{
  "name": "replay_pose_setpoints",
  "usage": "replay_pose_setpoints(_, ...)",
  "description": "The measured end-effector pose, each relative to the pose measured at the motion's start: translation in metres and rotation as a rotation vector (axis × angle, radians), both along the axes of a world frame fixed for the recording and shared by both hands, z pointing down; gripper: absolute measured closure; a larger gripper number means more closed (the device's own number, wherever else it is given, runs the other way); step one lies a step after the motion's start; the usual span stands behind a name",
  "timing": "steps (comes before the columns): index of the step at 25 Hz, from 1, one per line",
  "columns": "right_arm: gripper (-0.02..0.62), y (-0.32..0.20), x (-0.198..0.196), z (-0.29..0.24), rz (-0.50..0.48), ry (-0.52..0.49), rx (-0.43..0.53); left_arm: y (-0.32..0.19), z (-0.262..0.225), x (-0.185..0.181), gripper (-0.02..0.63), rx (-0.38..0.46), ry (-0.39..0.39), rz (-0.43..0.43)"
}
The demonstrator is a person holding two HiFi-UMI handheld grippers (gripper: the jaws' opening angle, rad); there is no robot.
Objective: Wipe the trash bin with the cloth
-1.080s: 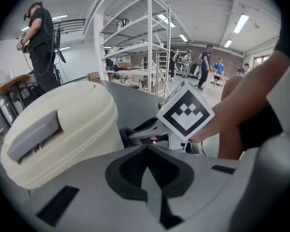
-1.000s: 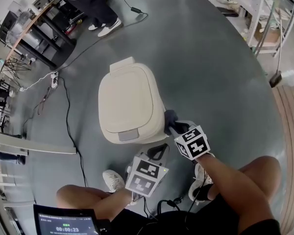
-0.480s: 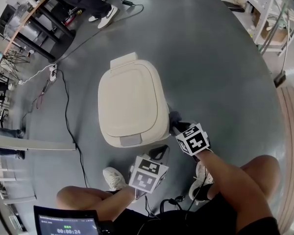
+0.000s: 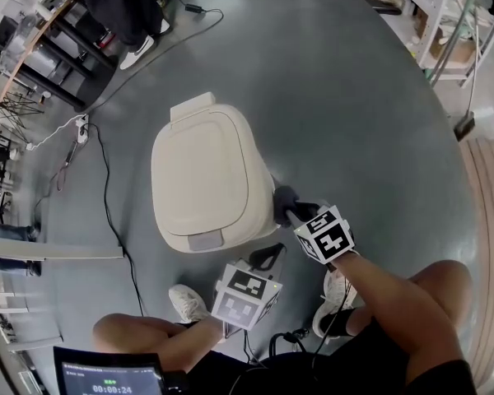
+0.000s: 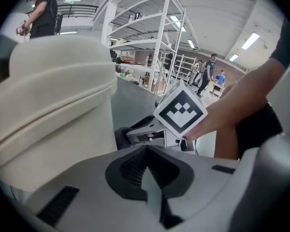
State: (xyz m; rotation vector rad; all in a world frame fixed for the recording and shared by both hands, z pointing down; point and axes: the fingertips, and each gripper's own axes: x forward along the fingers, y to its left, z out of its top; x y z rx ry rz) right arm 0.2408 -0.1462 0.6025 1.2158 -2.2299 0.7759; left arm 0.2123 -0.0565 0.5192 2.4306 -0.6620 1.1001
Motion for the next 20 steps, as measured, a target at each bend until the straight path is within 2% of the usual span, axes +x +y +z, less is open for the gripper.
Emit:
replay_pose_setpoints(3,0.531,-0.009,0.005,-0.025,0.03,-0.029,0.061,0.0,-0.008,0.008,0.604,0.034,0.009,0.017)
replay_pose_setpoints(7,0.53,-0.035,0.002,-0.065,0.055,-0.065,0.191,-0.013,-0.02,0.014,0.604,0.09,0.025,0.051)
replay_pose_setpoints(10,0.531,-0.052,0.007,-0.094,0.047,-0.046,0.32,-0.023,-0.035,0.02,0.604,0.115,0.049,0.03)
replay_pose_setpoints(14,0.531,-0.054,0.016,-0.135,0.036,-0.048,0.461,-0.012,-0.055,0.03,0.604,0.125,0.069,0.016)
replay_pose_setpoints(20,0.531,-0.06,0.007,-0.133,0.002,-0.044,0.467,-0.017,-0.048,0.031,0.604,0.173,0.033,0.023)
